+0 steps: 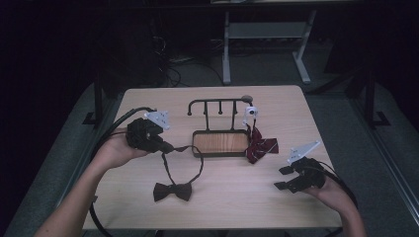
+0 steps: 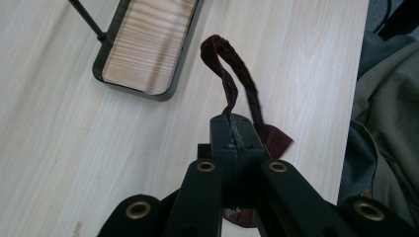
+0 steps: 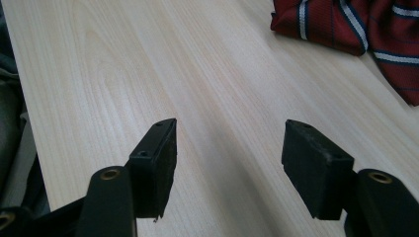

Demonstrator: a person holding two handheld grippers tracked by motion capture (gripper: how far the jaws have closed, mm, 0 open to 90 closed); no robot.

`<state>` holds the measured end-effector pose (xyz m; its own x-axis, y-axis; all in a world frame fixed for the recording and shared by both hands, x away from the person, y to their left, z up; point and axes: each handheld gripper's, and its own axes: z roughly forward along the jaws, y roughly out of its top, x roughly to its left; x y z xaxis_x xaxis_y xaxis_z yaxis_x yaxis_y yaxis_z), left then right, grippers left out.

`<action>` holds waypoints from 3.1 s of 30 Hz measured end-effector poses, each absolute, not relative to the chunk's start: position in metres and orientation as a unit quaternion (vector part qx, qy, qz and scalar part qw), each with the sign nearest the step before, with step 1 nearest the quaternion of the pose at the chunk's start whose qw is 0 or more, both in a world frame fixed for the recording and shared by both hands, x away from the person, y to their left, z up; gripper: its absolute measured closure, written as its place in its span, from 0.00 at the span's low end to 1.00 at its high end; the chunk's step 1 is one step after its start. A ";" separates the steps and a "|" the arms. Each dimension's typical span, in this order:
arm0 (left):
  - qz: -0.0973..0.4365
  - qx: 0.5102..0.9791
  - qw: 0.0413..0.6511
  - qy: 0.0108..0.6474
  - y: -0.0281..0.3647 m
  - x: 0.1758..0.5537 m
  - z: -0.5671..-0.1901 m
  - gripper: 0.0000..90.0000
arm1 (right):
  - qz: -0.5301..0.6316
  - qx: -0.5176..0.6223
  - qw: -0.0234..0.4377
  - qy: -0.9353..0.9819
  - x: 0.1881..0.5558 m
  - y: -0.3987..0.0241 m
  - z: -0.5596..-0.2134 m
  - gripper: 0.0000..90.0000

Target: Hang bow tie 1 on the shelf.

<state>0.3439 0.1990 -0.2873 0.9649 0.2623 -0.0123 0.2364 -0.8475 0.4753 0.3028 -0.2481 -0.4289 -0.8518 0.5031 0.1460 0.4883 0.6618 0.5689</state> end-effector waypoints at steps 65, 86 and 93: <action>0.052 0.957 0.233 0.166 0.192 0.405 -0.236 1.00 | 0.316 0.266 0.018 0.910 0.300 -0.253 -0.424 0.43; 0.049 0.955 0.219 0.194 0.192 0.432 -0.238 1.00 | 0.325 0.262 0.021 0.908 0.298 -0.255 -0.419 0.43; 0.049 0.954 0.214 0.203 0.194 0.437 -0.239 1.00 | 0.326 0.262 0.023 0.908 0.298 -0.256 -0.418 0.43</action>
